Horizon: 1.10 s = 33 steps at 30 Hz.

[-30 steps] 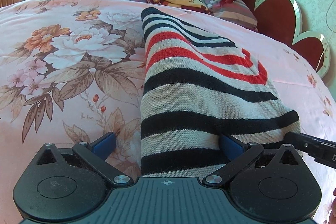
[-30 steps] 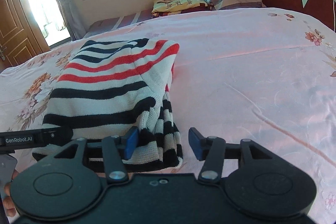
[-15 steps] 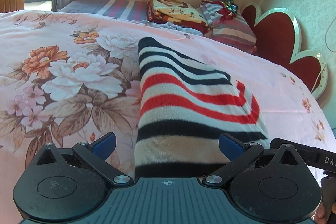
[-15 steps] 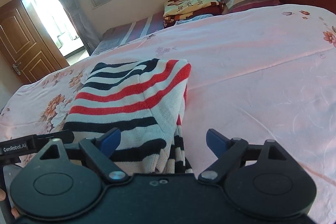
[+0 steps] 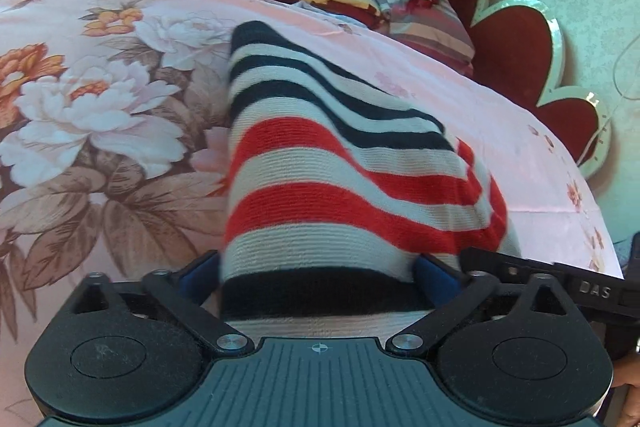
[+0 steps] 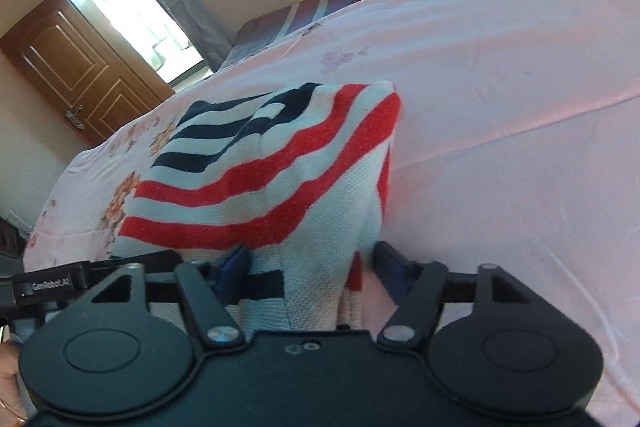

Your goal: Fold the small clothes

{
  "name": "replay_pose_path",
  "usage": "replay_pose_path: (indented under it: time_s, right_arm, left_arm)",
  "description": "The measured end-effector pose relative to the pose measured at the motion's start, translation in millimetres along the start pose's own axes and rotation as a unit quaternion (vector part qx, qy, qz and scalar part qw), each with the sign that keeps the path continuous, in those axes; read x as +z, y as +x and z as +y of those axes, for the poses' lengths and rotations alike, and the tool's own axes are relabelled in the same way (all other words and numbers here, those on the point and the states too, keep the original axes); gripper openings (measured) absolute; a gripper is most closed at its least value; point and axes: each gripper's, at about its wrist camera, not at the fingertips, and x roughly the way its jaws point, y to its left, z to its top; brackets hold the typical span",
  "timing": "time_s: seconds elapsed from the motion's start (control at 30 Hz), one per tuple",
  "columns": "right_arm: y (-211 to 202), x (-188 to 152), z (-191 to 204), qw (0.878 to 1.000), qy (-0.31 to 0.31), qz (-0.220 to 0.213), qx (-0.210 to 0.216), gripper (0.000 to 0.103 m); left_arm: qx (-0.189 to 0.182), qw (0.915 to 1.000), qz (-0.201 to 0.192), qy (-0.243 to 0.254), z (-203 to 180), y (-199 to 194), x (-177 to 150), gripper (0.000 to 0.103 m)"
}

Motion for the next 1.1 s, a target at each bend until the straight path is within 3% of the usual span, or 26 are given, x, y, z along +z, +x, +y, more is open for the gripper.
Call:
replay_pose_path:
  time_s: [0.07, 0.13, 0.37, 0.5, 0.63, 0.87, 1.1]
  right_arm:
    - [3, 2, 5, 1.000, -0.015, 0.000, -0.005, 0.057]
    - [-5, 2, 8, 1.000, -0.009, 0.000, 0.010, 0.045]
    - [4, 1, 5, 1.000, 0.006, -0.011, 0.007, 0.049]
    - [-8, -2, 14, 1.000, 0.009, -0.028, 0.007, 0.040]
    - [-18, 1, 26, 0.999, 0.012, -0.047, 0.016, 0.039]
    - [-30, 4, 60, 0.997, 0.003, -0.068, 0.035, 0.037]
    - [-14, 1, 123, 0.995, -0.015, -0.074, 0.061, 0.037]
  left_arm:
    - [0.003, 1.0000, 0.001, -0.005, -3, 0, 1, 0.093]
    - [0.003, 0.9998, -0.003, -0.017, -3, -7, 2, 0.082]
    - [0.011, 0.9999, -0.005, -0.010, -5, -1, 3, 0.081]
    - [0.020, 0.9996, -0.018, 0.005, -10, -12, 2, 0.068]
    - [0.014, 0.9994, -0.028, 0.016, -11, -24, 6, 0.059]
    - [0.007, 0.9989, -0.043, 0.020, 0, -57, 10, 0.057]
    - [0.020, 0.9972, -0.068, 0.022, 56, -111, 18, 0.057]
